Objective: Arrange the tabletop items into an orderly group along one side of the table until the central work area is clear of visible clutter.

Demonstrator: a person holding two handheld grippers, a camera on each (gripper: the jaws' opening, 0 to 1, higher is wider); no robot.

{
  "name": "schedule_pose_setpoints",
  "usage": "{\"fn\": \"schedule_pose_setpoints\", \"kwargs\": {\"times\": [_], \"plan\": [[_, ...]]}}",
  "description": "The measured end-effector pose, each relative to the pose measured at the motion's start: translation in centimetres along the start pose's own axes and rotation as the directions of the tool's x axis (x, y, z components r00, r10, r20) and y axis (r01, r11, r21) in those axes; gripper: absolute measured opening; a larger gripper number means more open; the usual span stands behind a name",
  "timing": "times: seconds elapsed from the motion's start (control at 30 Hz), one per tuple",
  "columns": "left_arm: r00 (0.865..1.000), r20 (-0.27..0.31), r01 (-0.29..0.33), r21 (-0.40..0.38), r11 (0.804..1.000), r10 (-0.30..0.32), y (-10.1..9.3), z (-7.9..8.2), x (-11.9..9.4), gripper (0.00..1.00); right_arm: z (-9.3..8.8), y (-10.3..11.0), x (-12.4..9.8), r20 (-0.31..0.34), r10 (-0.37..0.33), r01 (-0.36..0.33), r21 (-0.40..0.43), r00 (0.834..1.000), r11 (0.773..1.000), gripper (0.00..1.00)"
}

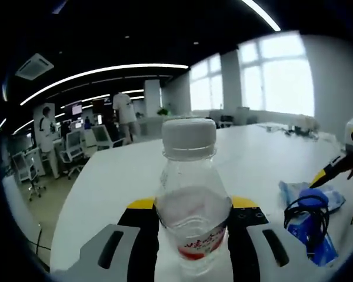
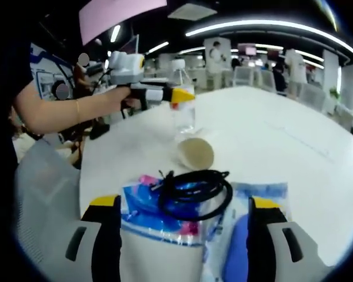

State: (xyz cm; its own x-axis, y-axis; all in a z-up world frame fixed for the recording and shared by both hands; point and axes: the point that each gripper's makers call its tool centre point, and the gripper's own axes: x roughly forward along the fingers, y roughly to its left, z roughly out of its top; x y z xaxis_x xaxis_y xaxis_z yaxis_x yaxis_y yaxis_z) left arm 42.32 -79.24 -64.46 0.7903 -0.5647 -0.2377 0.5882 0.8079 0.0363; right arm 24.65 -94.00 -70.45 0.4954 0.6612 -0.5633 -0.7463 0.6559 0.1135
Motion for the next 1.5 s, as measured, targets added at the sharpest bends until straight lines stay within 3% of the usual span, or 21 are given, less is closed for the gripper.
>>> {"fn": "schedule_pose_setpoints", "kwargs": {"times": [0.53, 0.73, 0.93, 1.17, 1.4, 1.5], "plan": [[1.000, -0.009, 0.015, -0.002, 1.000, -0.015, 2.5, -0.9, 3.4, 0.43, 2.7, -0.9, 2.2, 0.139, 0.035, -0.045, 0.074, 0.990, 0.996, 0.78], [1.000, -0.016, 0.007, -0.005, 1.000, -0.007, 3.2, -1.2, 3.9, 0.43, 4.3, -1.5, 3.2, 0.183, 0.012, -0.026, 0.074, 0.983, 0.997, 0.73], [1.000, -0.007, 0.007, -0.058, 0.998, -0.007, 3.6, -1.6, 4.2, 0.43, 4.5, -1.7, 4.1, 0.178, 0.003, -0.016, 0.070, 0.984, 0.997, 0.70], [1.000, -0.013, 0.017, -0.030, 0.999, -0.018, 3.5, -1.5, 4.3, 0.43, 3.7, -2.1, 4.7, 0.137, -0.018, 0.008, 0.072, 0.990, 0.997, 0.64], [0.999, 0.036, 0.002, -0.038, 0.999, -0.001, 3.4, -1.5, 4.2, 0.44, 4.0, -2.7, 5.5, 0.132, -0.057, 0.048, 0.070, 0.990, 0.996, 0.58], [0.999, 0.040, -0.008, -0.080, 0.997, 0.011, 3.5, -1.7, 4.2, 0.45, 4.1, -2.6, 5.7, 0.131, -0.051, 0.043, 0.063, 0.990, 0.997, 0.58]]}}
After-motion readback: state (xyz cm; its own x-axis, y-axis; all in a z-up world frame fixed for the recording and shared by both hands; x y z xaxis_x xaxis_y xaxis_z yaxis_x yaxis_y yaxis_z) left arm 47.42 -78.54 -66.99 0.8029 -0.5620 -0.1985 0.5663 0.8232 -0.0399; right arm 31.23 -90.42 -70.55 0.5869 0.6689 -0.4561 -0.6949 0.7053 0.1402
